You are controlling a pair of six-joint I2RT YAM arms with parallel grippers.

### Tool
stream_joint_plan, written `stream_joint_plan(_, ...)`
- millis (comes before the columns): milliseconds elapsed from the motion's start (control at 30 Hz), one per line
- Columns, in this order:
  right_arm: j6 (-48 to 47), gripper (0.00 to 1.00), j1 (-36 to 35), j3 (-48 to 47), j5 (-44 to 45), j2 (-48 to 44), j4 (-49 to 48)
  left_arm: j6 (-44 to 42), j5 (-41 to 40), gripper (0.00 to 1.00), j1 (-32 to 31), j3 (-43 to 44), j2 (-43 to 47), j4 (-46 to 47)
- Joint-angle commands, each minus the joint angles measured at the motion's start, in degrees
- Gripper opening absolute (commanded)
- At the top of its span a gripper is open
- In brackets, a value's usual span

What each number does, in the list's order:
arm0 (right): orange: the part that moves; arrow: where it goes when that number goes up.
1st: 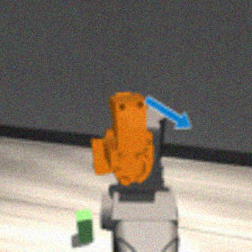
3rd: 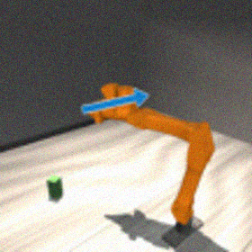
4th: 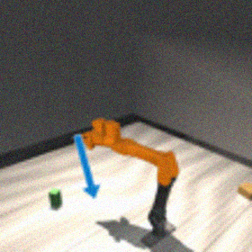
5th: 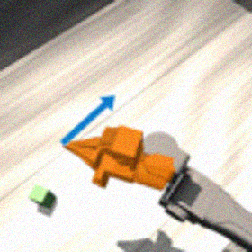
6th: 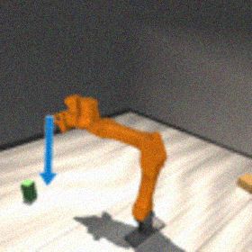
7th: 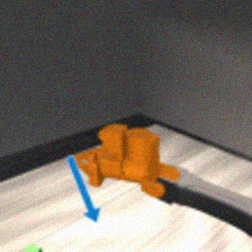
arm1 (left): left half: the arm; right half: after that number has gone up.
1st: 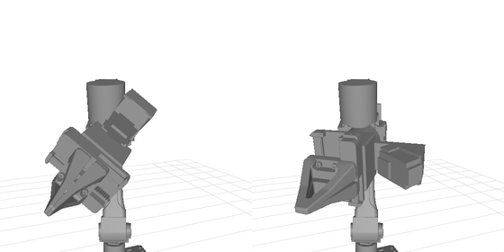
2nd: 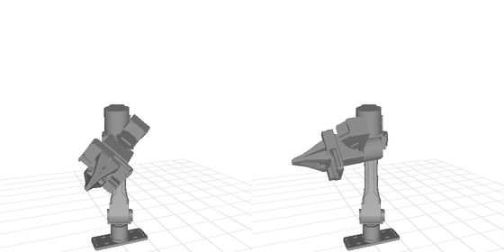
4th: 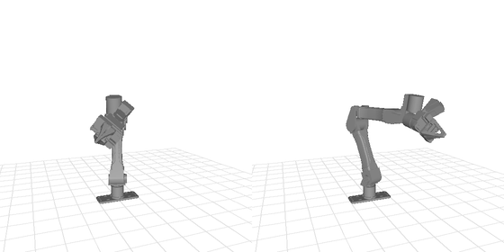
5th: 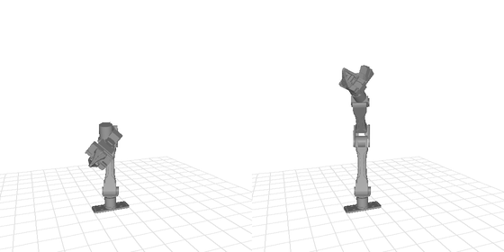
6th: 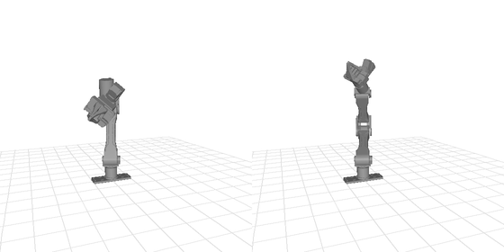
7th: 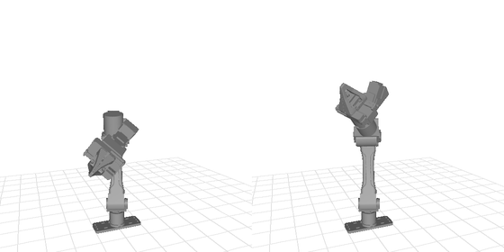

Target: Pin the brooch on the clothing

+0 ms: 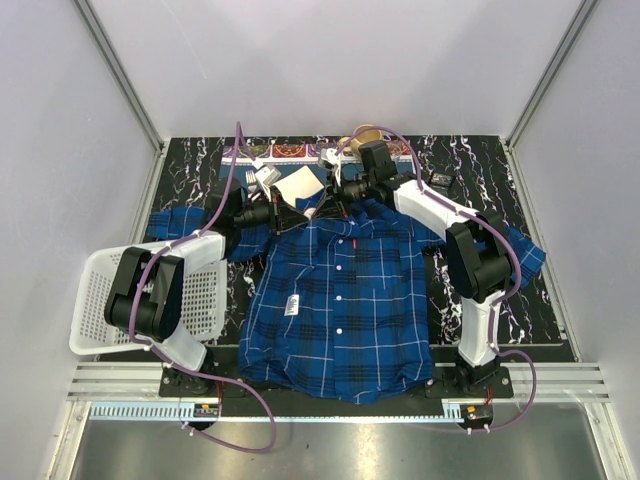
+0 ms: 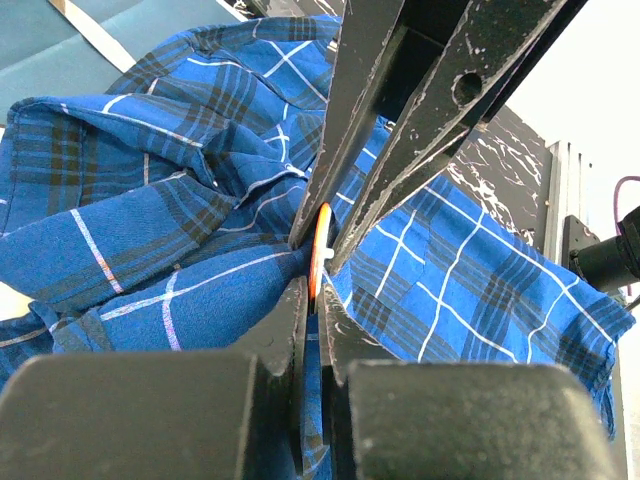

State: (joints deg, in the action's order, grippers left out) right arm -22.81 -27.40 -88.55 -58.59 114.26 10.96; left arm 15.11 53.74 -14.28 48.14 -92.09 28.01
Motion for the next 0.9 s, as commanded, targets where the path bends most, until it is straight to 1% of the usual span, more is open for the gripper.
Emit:
stream_joint_plan(0, -0.5, 0.16, 0.3, -3.5, 6.6, -1.0, -2.6, 1.8, 4.6, 0.0, -1.0, -1.0, 2.3, 4.8)
stream_joint_plan(433, 5.8, 0.16, 1.3, -6.7, 7.2, 1.4, -1.9, 2.3, 3.7, 0.0, -1.4, -3.8, 4.7, 6.1)
stream_joint_plan(533, 5.6, 0.16, 1.3, -6.5, 7.6, 1.5, -1.6, 2.7, 3.4, 0.0, -1.4, -4.1, 5.2, 6.6)
stream_joint_plan(733, 5.1, 0.11, 1.3, -7.7, 9.6, 2.4, 0.2, 3.3, 3.4, 0.0, -1.6, -4.0, 5.3, 7.5)
stream_joint_plan(867, 5.4, 0.11, 1.3, -8.3, 9.6, 2.7, 0.6, 3.6, 3.5, 0.0, -1.7, -4.0, 5.1, 7.9)
